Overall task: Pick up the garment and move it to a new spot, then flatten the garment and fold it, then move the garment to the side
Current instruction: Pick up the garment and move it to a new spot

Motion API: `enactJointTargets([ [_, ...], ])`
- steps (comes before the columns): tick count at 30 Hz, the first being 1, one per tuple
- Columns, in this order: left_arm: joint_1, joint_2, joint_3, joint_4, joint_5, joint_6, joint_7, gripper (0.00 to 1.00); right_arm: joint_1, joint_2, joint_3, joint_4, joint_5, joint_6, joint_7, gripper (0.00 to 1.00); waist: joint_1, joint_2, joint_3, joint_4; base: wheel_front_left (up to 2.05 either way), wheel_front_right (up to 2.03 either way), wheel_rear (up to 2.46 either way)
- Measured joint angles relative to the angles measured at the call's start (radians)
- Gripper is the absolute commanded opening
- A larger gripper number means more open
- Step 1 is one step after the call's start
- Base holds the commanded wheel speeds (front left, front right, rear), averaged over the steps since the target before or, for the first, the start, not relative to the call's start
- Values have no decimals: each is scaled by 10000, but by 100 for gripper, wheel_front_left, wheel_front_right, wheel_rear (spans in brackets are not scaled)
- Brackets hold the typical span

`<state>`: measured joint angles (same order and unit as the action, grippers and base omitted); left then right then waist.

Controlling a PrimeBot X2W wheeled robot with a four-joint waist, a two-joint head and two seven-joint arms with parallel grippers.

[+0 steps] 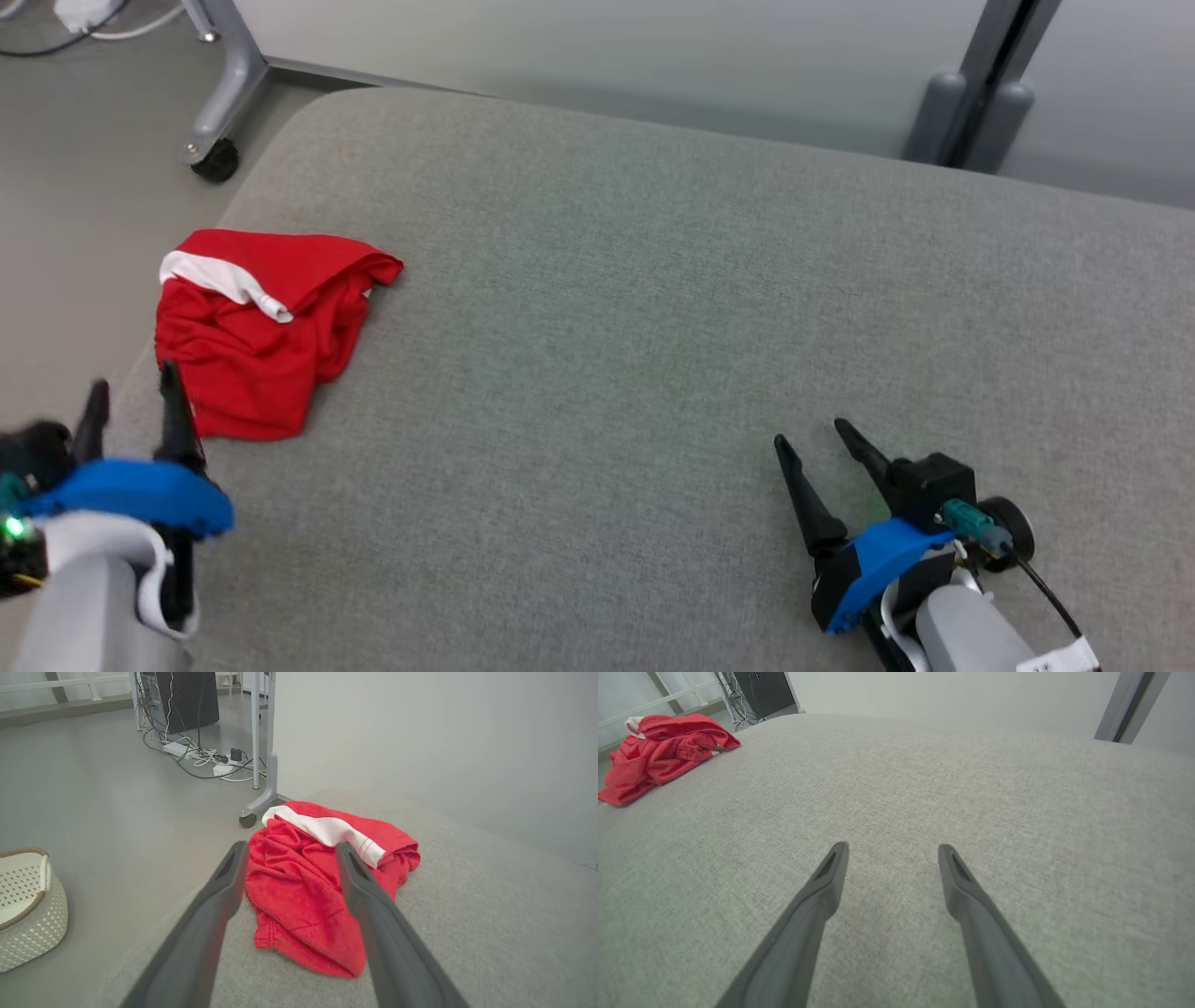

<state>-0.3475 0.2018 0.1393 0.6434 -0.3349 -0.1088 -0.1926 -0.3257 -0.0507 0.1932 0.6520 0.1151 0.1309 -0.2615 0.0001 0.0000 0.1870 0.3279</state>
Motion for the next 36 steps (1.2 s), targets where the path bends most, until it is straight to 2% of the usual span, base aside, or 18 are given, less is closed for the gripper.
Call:
enactJointTargets([
  [4, -1545, 817, -255, 414, -190, -127, 949, 100, -238, -44, -25, -186, -104, 0, -2, 100, 0, 0, 560, -266, 0, 0, 0],
  [10, -3138, 1348, -606, 1139, -940, -157, 2460, 100, -668, -151, 109, -522, -174, 0, -13, 100, 1, 0, 1348, -687, 0, 0, 0],
  [16, -3967, 1572, -865, 2196, -2017, -211, 4134, 100, -1125, -228, 263, -846, -203, 6, -42, 100, 0, 0, 1981, -1094, 0, 0, 0],
  [19, -4173, 1760, -880, 2895, -2176, -205, 4792, 100, -1315, -261, 314, -951, -203, 10, -46, 100, 0, 0, 2222, -1262, 0, 0, 0],
  [29, -4713, 1724, -920, 4291, -2359, 391, 5954, 99, -1556, -357, 322, -1181, -173, 10, -58, 100, -3, 0, 2595, -1460, 0, 0, 0],
  [30, -4758, 1712, -945, 4337, -2362, 389, 5973, 54, -1562, -359, 311, -1193, -174, 10, -58, 100, -3, 0, 2608, -1464, 0, 0, 0],
  [31, -4777, 1716, -968, 4381, -2362, 389, 5975, 0, -1564, -357, 307, -1202, -174, 10, -58, 100, -3, 0, 2617, -1472, 0, 0, 0],
  [36, -4862, 1758, -1195, 4548, -2174, 468, 5862, 0, -1576, -314, 255, -1166, -171, 10, -56, 100, -1, 0, 2526, -1517, 0, 0, 0],
])
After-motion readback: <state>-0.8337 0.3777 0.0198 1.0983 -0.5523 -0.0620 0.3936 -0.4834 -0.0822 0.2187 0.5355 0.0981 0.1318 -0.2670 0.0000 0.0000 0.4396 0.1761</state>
